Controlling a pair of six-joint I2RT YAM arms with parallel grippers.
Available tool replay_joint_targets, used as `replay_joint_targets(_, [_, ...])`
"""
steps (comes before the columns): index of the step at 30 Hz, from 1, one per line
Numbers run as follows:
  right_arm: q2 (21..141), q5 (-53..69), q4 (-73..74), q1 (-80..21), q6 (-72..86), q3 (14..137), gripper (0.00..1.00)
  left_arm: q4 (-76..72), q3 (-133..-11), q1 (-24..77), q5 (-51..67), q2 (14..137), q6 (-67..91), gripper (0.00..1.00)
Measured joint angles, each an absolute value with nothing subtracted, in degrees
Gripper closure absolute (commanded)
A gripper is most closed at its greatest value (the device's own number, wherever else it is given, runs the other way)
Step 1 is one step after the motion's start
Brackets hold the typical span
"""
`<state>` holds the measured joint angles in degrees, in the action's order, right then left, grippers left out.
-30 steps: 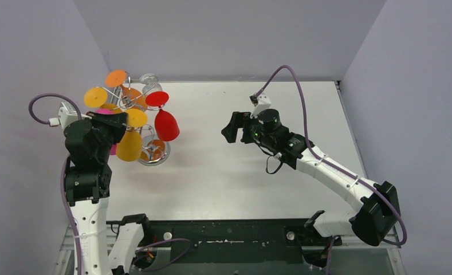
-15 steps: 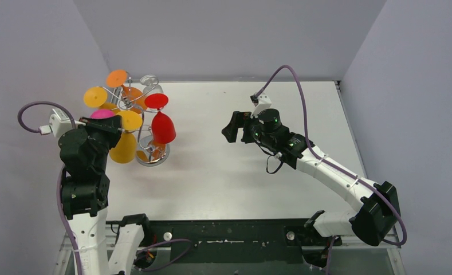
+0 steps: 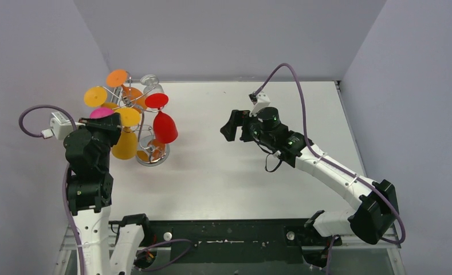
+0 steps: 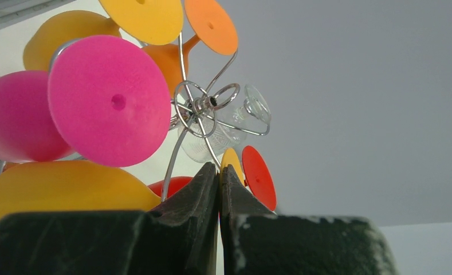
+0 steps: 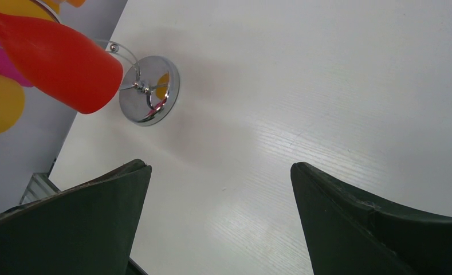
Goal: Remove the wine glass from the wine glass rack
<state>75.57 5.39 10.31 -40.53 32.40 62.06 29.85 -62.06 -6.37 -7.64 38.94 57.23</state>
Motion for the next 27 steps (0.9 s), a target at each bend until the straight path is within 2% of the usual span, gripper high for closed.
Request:
replay_joint_targets(12, [75.81, 5.63, 10.28, -40.53, 32.42, 62.28, 0.0, 22.61, -59.53, -6.37, -6.57, 41.67, 59.16, 1.0])
replay_joint_targets(27, [75.72, 7.92, 9.06, -40.53, 32.8, 62.59, 0.0, 19.84, -59.46, -6.37, 3.29, 45.41, 57.17, 1.0])
